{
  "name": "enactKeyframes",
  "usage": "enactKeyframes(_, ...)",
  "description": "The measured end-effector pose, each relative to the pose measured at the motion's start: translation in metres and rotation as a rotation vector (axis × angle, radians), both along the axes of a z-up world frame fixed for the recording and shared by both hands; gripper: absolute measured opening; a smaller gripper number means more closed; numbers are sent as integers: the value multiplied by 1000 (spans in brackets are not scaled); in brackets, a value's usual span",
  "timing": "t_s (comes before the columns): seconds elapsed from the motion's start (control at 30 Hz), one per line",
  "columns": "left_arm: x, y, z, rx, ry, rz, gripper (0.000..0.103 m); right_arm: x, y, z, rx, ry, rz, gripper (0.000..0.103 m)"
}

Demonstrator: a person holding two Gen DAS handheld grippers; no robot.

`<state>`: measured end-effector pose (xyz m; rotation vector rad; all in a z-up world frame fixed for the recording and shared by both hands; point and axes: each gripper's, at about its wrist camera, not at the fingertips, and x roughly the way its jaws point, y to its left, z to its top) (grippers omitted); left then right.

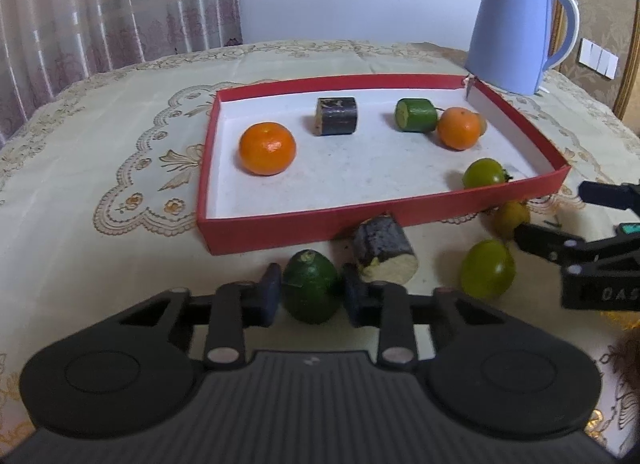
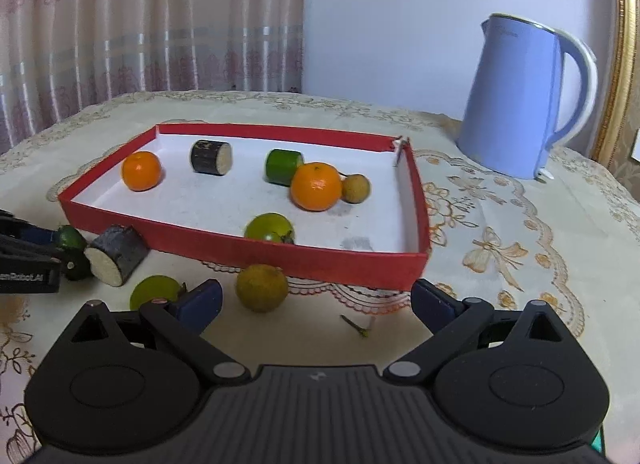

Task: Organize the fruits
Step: 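Lift the avocado with the left gripper while the right gripper moves toward the yellow pear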

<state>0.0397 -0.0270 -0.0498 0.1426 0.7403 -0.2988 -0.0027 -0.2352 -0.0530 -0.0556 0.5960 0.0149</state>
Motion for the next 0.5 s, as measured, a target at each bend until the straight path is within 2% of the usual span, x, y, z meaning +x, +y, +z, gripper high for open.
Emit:
enactKeyframes(0.2, 1, 2, 1, -16, 6, 5, 28, 4, 9, 1, -28, -1, 22, 101)
enactKeyframes(0.23, 0, 3, 2, -19, 3, 7, 28, 5, 10, 1, -30, 0, 23, 98)
enactKeyframes(0.5, -8, 6, 14, -1, -51, 21, 28, 9, 11, -1, -32, 13, 26, 94)
